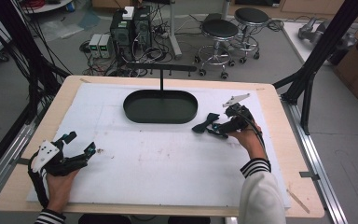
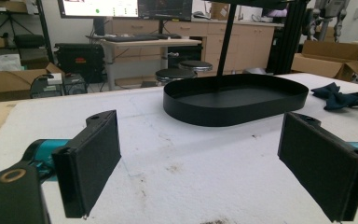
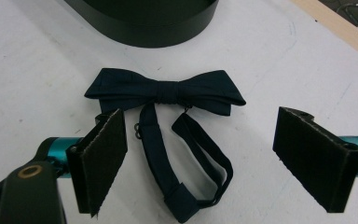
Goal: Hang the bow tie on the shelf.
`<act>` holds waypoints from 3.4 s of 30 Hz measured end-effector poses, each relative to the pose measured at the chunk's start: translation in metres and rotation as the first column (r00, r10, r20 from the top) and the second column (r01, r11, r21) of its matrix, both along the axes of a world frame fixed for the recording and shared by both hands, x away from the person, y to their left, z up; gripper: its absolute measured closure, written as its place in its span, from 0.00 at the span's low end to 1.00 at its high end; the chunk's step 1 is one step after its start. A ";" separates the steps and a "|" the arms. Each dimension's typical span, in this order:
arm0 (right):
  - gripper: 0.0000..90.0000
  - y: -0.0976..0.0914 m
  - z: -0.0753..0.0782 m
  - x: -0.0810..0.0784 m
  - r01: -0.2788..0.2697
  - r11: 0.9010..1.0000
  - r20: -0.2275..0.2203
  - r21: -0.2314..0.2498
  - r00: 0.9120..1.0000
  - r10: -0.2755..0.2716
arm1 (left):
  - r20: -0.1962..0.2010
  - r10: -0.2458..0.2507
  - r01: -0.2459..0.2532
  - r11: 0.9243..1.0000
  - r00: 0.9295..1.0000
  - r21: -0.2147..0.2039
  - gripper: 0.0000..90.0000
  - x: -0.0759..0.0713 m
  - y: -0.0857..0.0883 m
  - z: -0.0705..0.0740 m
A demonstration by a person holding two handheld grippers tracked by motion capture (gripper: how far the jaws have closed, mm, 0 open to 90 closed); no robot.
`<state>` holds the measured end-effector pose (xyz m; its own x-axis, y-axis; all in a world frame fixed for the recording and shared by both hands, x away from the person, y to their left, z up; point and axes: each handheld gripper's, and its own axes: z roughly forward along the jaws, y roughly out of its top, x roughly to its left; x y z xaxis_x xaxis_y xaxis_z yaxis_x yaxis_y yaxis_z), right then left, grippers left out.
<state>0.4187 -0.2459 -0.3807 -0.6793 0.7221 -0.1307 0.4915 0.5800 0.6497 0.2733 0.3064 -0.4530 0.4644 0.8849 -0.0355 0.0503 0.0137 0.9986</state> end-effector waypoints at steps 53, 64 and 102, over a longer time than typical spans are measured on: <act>0.98 0.018 -0.033 0.028 -0.108 0.973 -0.196 -0.204 0.978 0.068 | 0.001 0.002 -0.002 1.000 1.000 0.000 0.15 0.000 0.000 0.000; 0.98 0.019 -0.022 0.024 -0.080 0.990 -0.137 -0.116 0.988 0.064 | 0.002 0.000 0.000 1.000 1.000 0.002 0.15 0.000 0.000 0.000; 0.98 0.024 0.031 -0.003 -0.119 0.964 0.256 0.239 0.965 0.056 | 0.003 -0.001 0.001 1.000 1.000 0.005 0.15 0.000 0.000 0.000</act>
